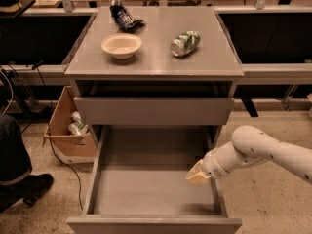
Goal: Open middle drawer
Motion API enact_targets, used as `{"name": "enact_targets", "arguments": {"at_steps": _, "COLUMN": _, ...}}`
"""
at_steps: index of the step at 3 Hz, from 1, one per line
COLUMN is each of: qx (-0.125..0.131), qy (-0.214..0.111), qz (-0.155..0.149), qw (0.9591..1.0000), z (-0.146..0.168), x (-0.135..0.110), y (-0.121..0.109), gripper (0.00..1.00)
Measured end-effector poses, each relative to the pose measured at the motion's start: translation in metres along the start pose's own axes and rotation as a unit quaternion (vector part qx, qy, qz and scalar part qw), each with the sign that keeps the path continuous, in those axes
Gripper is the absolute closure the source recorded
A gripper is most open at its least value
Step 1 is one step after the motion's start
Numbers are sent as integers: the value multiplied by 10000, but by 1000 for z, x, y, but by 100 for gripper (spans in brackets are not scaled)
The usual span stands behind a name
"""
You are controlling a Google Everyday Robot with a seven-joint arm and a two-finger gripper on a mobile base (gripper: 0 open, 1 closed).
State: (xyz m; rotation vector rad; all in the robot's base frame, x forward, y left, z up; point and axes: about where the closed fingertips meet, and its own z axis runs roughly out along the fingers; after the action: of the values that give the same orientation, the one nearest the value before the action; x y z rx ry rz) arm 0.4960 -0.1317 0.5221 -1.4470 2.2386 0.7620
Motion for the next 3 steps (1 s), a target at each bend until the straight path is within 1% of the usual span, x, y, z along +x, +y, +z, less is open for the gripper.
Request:
{"name": "enact_targets", "arguments": {"at_steps": 1, "qx": 289, "qy": -179, "qz": -39, "qw": 9994, "z": -19, "x": -3, "y": -19, "gripper": 100}}
{"name": "enact_targets", "arguments": {"at_steps": 2, "qx": 604, "qy": -318, "qz": -77, "qw": 9976, "z": -41, "x": -5, "y": -35, "gripper": 100}}
{"name": "enact_targets", "arguments": {"at_steps": 3, "qx": 875, "qy": -508, "qz": -98, "qw": 9948, "z": -57, "x": -10, "y": -49, "gripper": 100}}
